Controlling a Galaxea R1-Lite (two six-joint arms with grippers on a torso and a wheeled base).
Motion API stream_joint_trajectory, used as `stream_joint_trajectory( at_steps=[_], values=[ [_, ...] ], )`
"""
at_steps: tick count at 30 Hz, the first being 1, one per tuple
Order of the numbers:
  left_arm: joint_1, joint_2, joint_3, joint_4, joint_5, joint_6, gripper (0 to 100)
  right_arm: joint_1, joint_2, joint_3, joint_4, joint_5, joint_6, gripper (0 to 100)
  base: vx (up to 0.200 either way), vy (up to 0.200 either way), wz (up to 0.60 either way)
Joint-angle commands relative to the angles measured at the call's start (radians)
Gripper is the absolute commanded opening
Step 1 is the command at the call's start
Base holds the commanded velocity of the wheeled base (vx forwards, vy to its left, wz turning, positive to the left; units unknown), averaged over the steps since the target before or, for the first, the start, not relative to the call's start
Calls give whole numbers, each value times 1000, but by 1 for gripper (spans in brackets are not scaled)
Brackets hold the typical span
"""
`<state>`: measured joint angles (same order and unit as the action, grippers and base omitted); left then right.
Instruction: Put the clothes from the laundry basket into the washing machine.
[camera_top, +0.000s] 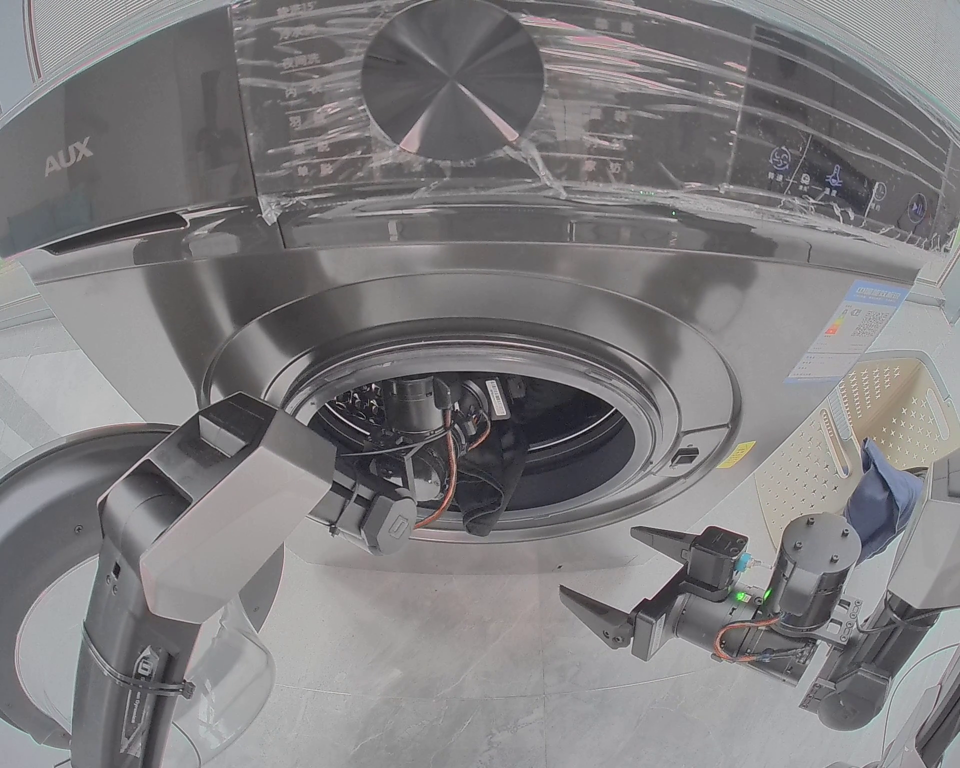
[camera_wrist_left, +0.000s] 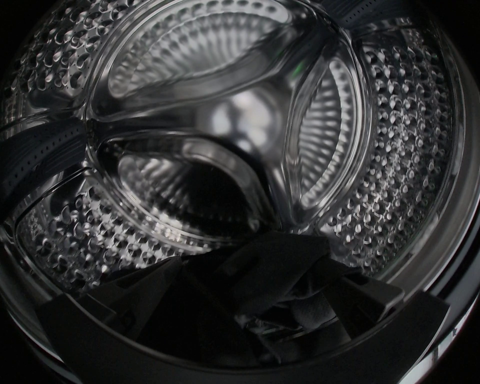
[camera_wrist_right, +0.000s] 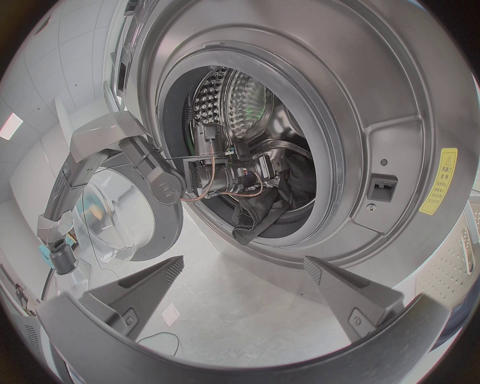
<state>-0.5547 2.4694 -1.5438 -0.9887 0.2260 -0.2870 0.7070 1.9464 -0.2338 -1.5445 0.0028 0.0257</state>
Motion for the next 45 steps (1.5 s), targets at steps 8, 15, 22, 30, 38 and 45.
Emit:
stream_joint_trajectory(
  at_steps=[8, 15, 22, 30, 38, 45],
  values=[
    [-22, -156, 234, 182, -19, 8, 100, 3, 0, 2, 0, 0, 0, 100, 0, 0, 0],
    [-27, -75, 195, 193, -22, 9, 0, 3, 0, 1, 0, 0, 0, 100, 0, 0, 0],
    [-30, -41, 146, 180, -22, 6, 0, 3, 0, -1, 0, 0, 0, 100, 0, 0, 0],
    [-19, 23, -78, 91, -2, -26, 0, 3, 0, -4, 0, 0, 0, 100, 0, 0, 0],
    [2, 83, -234, 44, 56, -23, 0, -1, -1, -4, 0, 0, 0, 100, 0, 0, 0],
    [7, 86, -294, 45, 56, -17, 0, -6, -1, -4, 0, 0, 0, 100, 0, 0, 0]
  ],
)
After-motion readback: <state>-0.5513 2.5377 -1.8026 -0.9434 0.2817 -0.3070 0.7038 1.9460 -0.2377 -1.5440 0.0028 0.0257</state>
